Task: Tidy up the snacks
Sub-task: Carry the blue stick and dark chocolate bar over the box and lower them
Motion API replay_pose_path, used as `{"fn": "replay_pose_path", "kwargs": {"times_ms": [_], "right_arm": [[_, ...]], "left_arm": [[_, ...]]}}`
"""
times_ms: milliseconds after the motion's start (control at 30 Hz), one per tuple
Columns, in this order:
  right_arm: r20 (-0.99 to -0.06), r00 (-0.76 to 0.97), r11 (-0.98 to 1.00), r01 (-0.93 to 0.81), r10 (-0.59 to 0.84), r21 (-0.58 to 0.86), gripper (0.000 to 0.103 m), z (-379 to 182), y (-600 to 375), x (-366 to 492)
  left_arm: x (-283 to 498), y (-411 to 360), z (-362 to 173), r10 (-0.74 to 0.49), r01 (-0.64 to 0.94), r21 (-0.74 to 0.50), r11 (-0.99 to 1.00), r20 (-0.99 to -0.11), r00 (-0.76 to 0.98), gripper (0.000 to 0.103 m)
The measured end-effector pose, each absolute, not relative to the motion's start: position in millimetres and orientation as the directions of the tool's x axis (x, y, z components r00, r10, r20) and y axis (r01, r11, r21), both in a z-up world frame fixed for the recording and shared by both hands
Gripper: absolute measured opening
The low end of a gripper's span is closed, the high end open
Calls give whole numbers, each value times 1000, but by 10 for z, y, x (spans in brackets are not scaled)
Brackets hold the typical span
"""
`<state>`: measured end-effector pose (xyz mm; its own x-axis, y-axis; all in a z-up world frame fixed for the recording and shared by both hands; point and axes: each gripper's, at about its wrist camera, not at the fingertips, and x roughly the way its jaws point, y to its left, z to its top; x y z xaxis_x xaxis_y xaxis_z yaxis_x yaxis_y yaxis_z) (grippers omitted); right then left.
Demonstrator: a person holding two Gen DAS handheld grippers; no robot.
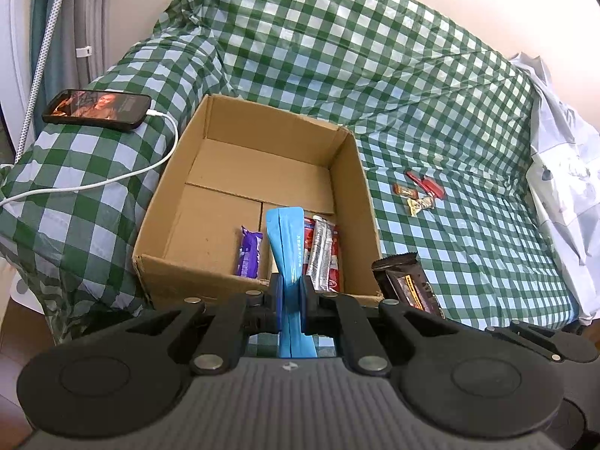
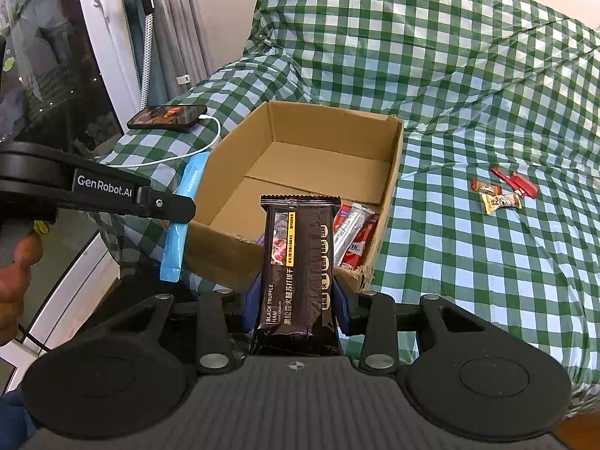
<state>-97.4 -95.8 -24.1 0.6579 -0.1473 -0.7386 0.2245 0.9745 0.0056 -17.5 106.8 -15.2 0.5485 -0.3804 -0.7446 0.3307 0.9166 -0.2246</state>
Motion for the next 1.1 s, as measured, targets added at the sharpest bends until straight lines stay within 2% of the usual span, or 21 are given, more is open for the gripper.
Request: {"fn": "replay_pose_path", "kwargs": {"times_ms": [667,1100], "right_arm": [[-763,632,977,212,-136,1,41,-372,-1124,-438],[-794,592,973,232,-135,8,41,-676,-1446,238]], "left_arm": [[454,974,-309,-355,287,-230,930,-767,534,9],[1316,790,-670,-270,227,-180,957,-838,475,9]]}}
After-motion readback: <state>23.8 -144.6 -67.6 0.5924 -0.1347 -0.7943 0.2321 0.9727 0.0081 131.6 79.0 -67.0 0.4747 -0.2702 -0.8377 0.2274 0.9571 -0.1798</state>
